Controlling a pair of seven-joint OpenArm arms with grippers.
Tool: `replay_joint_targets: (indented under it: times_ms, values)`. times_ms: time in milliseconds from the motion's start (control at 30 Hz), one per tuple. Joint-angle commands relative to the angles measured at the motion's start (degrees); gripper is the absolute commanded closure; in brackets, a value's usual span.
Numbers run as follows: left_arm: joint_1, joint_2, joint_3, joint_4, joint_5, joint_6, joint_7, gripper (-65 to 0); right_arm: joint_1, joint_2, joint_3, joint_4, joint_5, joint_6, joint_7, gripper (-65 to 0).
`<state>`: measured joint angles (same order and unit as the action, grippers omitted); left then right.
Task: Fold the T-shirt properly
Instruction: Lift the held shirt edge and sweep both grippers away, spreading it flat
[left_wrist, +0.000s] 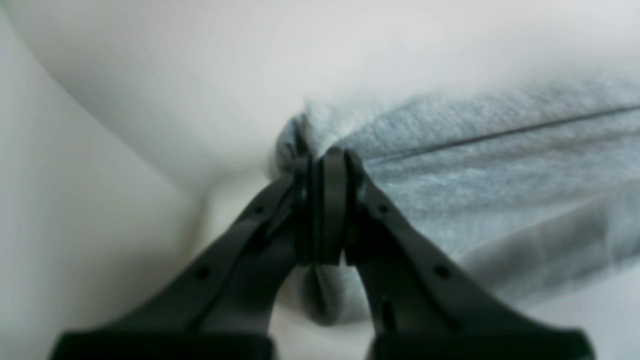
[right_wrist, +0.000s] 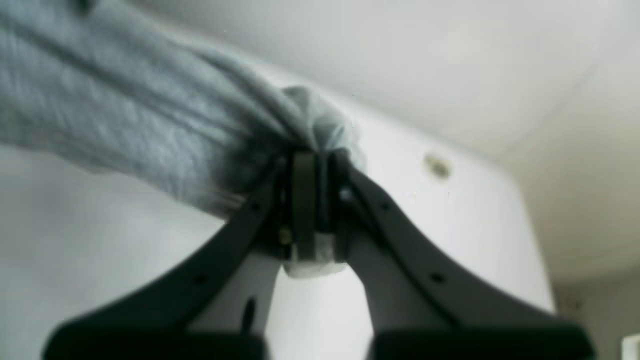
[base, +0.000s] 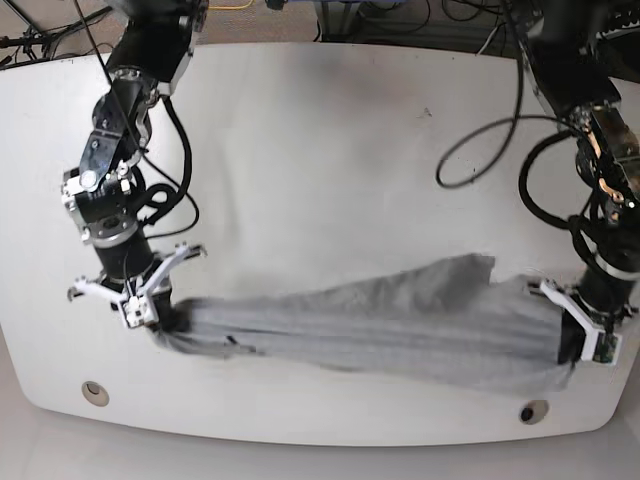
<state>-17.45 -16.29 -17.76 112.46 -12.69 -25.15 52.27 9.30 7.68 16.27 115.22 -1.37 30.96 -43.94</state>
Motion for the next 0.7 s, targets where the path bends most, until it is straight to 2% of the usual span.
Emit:
replay_joint_targets:
  times_ms: [0, 100, 167, 233, 433, 500, 667]
  values:
    - [1.1, -0.2, -1.5, 1.1, 1.1, 0.7, -3.7, -0.1, -0.6, -0.3, 1.5, 0.9, -0.6, -1.3, 2.6, 0.0]
    - [5.3, 1.1, -2.7, 0.8, 1.0, -0.7, -3.8, -0.1, -3.9, -1.3, 3.0, 0.8, -0.4, -1.2, 2.9, -0.1]
    - [11.7, 3.9, -5.8, -0.1, 1.4, -2.7, -4.7, -0.3, -9.2, -3.0, 5.4, 1.4, -0.4, -0.5, 3.5, -0.4]
    - [14.2, 4.8, -6.8, -0.5, 1.3, -3.4, -4.8, -0.3, -11.2, -3.6, 6.2, 1.5, -0.3, -0.4, 3.6, -0.5]
    - [20.3, 6.2, -9.4, -1.0, 1.2, -5.0, -5.3, -0.2, -17.6, -5.8, 8.3, 1.9, -0.4, 0.1, 4.0, -0.5]
    - [24.5, 6.9, -11.6, -1.7, 0.7, -5.5, -6.0, -0.5, -23.1, -7.6, 9.2, 1.6, -0.4, 0.5, 3.5, -0.7]
    - [28.3, 7.1, -13.3, -1.9, 0.4, -5.8, -6.2, -0.6, -27.8, -8.8, 9.8, 1.7, -0.4, 1.0, 3.6, -0.7]
